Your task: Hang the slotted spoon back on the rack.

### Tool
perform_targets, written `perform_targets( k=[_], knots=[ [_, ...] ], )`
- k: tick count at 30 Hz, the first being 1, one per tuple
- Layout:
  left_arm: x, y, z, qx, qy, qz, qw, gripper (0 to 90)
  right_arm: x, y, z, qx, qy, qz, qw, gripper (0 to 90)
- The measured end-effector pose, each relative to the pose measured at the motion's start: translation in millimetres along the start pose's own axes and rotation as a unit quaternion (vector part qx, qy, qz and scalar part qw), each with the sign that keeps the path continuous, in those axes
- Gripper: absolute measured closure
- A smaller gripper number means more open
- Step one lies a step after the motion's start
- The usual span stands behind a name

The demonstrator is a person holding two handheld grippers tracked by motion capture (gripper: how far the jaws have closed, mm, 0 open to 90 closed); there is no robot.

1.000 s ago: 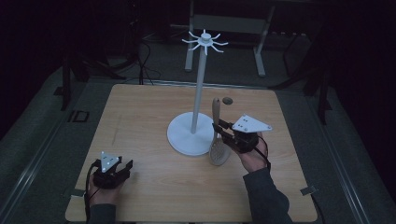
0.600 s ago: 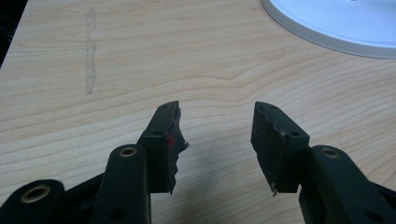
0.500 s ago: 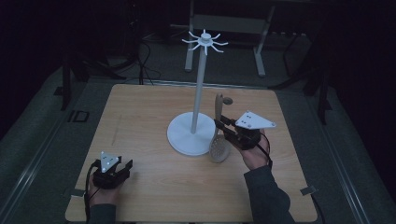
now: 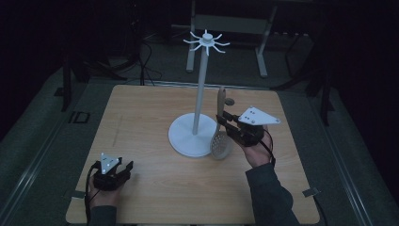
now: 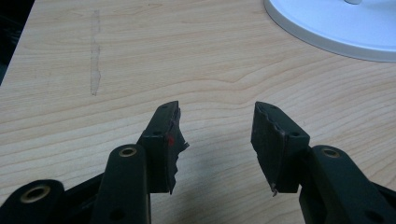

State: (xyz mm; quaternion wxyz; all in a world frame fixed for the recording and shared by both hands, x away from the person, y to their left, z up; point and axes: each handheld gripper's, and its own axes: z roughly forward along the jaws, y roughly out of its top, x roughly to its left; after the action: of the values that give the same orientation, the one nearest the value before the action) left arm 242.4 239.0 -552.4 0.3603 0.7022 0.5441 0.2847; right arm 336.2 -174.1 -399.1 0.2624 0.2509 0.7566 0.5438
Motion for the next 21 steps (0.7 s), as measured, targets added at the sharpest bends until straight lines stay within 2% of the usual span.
perform_targets(
  k=[21],
  knots=[
    [0.6, 0.1, -0.4, -0.001, 0.000, 0.000, 1.0000, 52.2, -7.3, 15.2, 2.3, -0.007, -0.007, 0.006, 0.9999, 75.1]
  ],
)
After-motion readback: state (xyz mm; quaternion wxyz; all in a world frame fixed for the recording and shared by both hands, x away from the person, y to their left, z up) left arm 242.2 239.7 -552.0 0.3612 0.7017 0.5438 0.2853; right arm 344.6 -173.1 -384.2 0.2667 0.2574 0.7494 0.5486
